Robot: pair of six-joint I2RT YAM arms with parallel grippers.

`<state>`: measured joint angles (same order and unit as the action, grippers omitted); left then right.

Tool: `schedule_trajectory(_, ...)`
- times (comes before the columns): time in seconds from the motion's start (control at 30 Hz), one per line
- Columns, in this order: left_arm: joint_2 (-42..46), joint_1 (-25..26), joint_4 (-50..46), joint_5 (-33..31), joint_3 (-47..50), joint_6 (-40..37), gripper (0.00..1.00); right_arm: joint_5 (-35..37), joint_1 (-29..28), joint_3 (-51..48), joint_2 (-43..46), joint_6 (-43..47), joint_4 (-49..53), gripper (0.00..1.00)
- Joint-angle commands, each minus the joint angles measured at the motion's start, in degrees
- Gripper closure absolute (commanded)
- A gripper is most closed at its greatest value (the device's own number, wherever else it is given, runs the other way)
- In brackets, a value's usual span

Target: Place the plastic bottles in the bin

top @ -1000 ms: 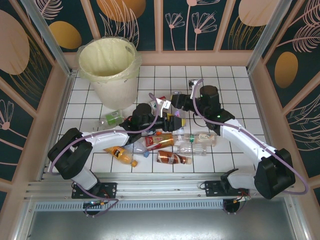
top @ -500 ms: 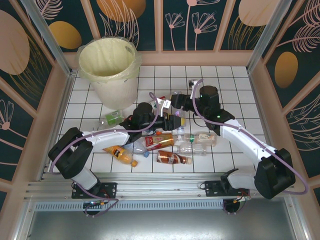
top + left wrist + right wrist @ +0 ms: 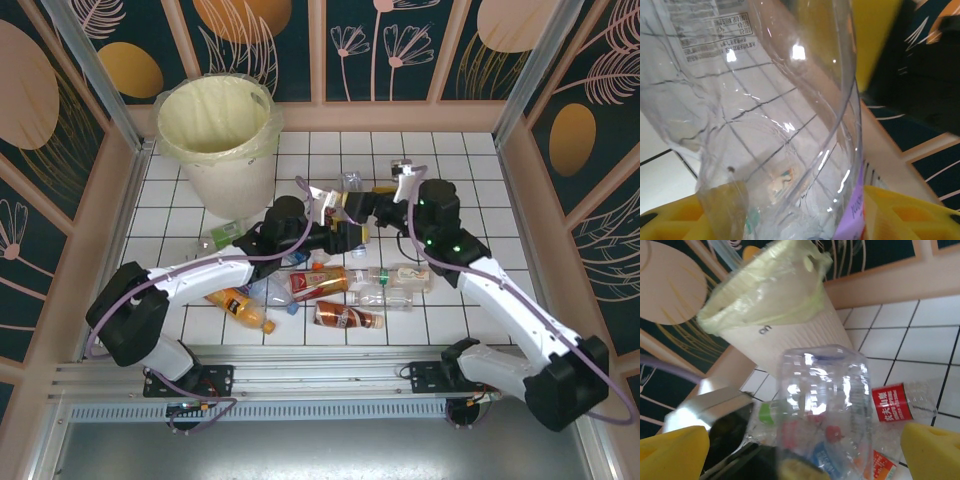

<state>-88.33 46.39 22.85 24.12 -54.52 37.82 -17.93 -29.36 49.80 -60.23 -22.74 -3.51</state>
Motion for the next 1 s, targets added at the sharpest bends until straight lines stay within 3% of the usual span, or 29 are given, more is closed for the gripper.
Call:
schedule_trajectory(0.0,1.43,-0.69,-6.73,-1.92,-3.86,-4.03,0.42,-1.92,-0.43,-1.18,4.55,2.45,2.08,0.01)
schedule_trajectory(0.43,3.56,-7.34,-28.35,-7.36,-19.53,-15.56,0.42,-8.56,-0.43,-0.8,17.03,8.92,14.05,0.01)
schedule_trajectory(0.73,1.28,-11.86,-40.08,-17.98,-36.58,-24.55,0.41,-8.88,-0.43,-0.76,18.48,9.26,15.64,0.01)
schedule_trajectory(0.97,-1.6,-18.09,-45.12,-22.22,-46.46,-27.97,0.41,-8.37,-0.43,-0.72,18.48,8.64,14.66,0.01)
